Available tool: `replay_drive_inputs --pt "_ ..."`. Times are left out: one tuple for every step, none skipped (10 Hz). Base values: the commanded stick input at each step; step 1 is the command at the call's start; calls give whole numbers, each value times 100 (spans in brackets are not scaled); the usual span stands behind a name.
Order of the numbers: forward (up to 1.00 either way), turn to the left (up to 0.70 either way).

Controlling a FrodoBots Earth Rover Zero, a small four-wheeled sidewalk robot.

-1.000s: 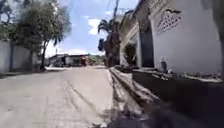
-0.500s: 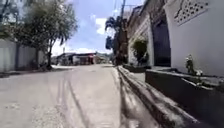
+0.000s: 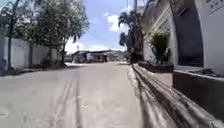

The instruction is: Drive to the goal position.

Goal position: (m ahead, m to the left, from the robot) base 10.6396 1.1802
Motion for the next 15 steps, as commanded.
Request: replay_drive_inputs --pt "100 0" --pt "100 0" --pt "100 24" --pt "100 35" --pt "100 37" --pt "100 37" --pt "100 35" --pt "100 34" --pt "100 32" --pt "100 23" --pt "100 9" --pt "100 -1" --pt "100 -3" --pt "100 -2" --pt "100 -2"
